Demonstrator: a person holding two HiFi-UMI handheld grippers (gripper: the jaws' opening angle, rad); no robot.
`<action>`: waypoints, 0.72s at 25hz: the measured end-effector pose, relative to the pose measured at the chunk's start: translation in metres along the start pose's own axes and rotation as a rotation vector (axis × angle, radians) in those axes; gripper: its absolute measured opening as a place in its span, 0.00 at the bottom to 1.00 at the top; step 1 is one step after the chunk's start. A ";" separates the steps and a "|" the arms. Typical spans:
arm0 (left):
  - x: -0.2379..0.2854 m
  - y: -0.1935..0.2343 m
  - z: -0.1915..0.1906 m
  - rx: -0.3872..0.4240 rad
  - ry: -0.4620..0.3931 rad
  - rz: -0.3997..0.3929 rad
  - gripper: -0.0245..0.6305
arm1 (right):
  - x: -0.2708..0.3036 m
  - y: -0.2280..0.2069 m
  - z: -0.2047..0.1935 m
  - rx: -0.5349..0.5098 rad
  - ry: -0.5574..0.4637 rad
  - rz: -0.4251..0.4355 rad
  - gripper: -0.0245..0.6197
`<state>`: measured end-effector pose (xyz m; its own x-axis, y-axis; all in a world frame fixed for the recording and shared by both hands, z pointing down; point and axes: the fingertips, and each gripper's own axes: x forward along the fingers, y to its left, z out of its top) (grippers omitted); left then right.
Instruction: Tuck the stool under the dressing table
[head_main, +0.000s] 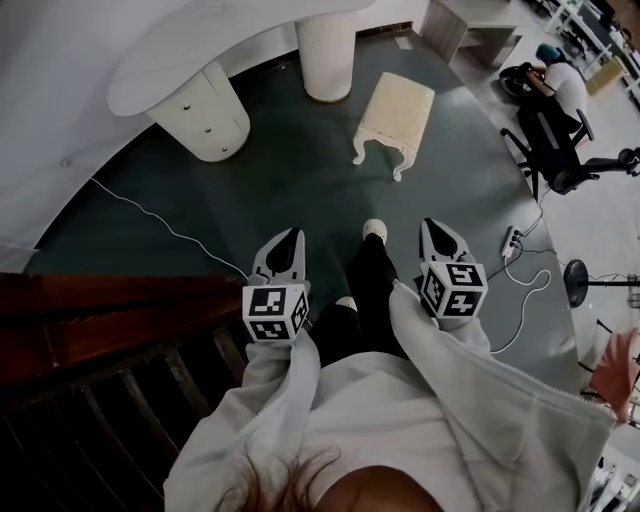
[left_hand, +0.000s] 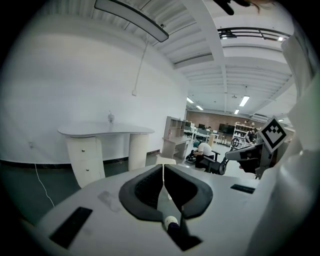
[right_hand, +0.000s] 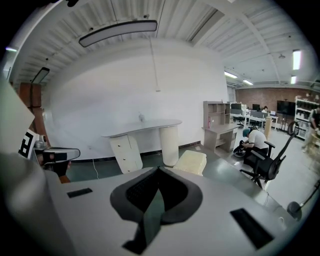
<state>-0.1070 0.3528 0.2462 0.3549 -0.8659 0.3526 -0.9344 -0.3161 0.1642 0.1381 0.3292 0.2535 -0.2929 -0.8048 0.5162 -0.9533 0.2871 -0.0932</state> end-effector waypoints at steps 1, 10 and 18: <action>0.006 0.002 0.000 0.000 0.007 0.002 0.07 | 0.006 -0.002 0.002 0.000 0.001 0.003 0.12; 0.073 0.004 0.020 -0.001 0.032 -0.007 0.07 | 0.054 -0.041 0.024 0.019 0.020 0.001 0.12; 0.139 -0.001 0.045 -0.008 0.039 -0.025 0.07 | 0.100 -0.077 0.052 0.022 0.036 0.012 0.12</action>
<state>-0.0583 0.2156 0.2538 0.3795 -0.8418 0.3839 -0.9249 -0.3347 0.1805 0.1789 0.1994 0.2680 -0.3017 -0.7822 0.5451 -0.9513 0.2846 -0.1182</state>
